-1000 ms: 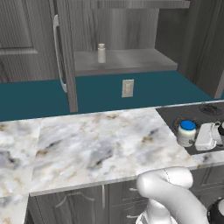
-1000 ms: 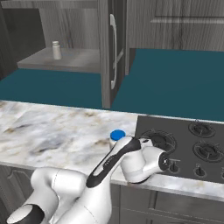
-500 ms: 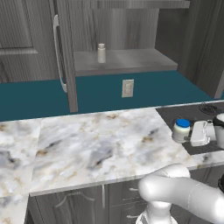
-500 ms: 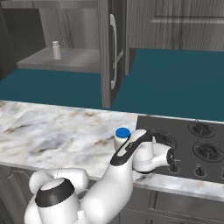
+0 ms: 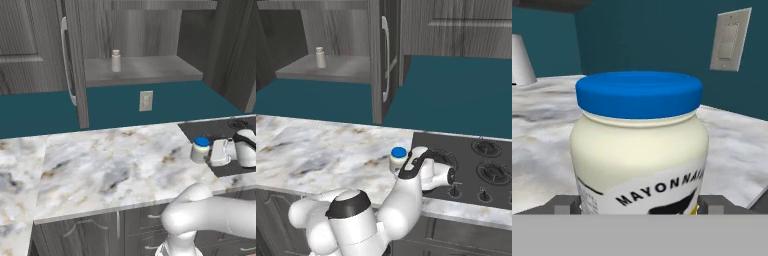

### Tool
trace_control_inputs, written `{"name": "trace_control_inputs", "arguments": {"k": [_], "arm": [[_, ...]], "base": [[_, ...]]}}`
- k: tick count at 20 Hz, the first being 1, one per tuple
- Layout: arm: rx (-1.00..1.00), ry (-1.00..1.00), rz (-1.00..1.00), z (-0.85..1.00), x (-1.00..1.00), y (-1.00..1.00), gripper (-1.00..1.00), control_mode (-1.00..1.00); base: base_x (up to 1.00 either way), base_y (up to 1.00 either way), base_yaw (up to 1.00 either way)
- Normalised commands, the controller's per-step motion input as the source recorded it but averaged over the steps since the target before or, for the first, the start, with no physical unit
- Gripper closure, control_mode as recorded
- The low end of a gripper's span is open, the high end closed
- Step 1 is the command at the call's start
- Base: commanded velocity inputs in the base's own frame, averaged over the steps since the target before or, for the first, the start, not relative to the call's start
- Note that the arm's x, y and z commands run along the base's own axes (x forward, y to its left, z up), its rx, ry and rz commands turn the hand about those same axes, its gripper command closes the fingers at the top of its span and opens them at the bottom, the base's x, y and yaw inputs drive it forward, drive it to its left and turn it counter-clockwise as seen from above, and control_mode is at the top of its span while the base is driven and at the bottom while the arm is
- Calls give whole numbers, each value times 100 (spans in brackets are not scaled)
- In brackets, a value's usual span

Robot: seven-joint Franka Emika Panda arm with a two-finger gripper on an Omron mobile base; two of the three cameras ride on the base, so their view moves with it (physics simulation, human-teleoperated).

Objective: Take 2 condiments from the cabinet and move them on the counter near the stove.Make sure the condiments are lined up with each other, next to each other.

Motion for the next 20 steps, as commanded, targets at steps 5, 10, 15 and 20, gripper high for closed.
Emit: {"name": "trace_control_inputs", "arguments": {"k": [5, 10, 15, 20], "arm": [[0, 0, 0, -30, 30, 0, 100, -100], [0, 0, 0, -23, 36, -2, 100, -100], [0, 0, 0, -13, 25, -4, 100, -100], [0, 0, 0, -20, 0, 0, 100, -100]], "base": [[0, 0, 0], [0, 0, 0], [0, 0, 0], [0, 0, 0]]}}
